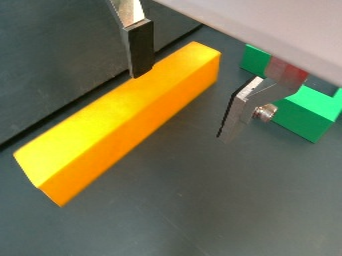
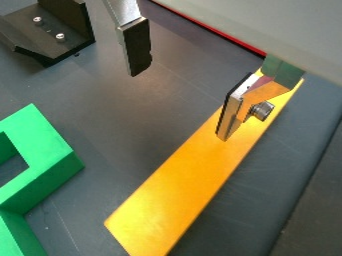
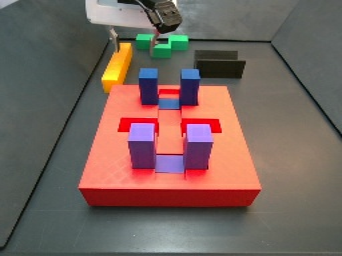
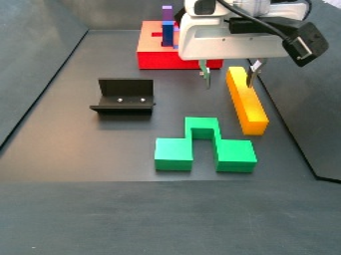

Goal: Pick up the yellow object. Move up. Move to above the board. Insert the yellow object.
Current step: Pick up the yellow object.

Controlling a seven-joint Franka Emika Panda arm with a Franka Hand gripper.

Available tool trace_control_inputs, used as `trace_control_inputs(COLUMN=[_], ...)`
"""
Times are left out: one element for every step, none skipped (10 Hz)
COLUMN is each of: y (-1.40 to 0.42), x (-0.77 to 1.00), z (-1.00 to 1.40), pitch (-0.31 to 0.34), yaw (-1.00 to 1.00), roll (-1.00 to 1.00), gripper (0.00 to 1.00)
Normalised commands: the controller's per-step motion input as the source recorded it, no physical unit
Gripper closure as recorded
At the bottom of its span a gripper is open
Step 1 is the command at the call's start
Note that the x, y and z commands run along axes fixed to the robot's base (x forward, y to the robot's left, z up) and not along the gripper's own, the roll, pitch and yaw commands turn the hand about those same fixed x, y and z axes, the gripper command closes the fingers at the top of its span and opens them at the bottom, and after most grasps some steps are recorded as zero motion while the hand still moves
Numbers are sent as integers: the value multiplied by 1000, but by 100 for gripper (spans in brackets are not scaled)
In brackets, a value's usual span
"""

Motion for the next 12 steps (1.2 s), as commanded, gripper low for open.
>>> trace_control_inputs(y=[-180,-194,-171,0,46,57,29,89,0,0,0,0], x=[-89,-154,-209,-266,-294,-246,-231,-63,-160,-57,-20,-17], z=[0,-263,-431,-249,-94,-20,-34,63,-97,-149,-131,-183], pitch=[-13,-27,-36,-21,-10,-3,0,0,-4,-20,-14,-11], yaw=[60,54,26,0,-69,-80,-74,0,-9,0,0,0], roll=[-10,0,20,0,0,-6,-4,-114,0,0,0,0], gripper=[0,0,0,0,0,0,0,0,0,0,0,0])
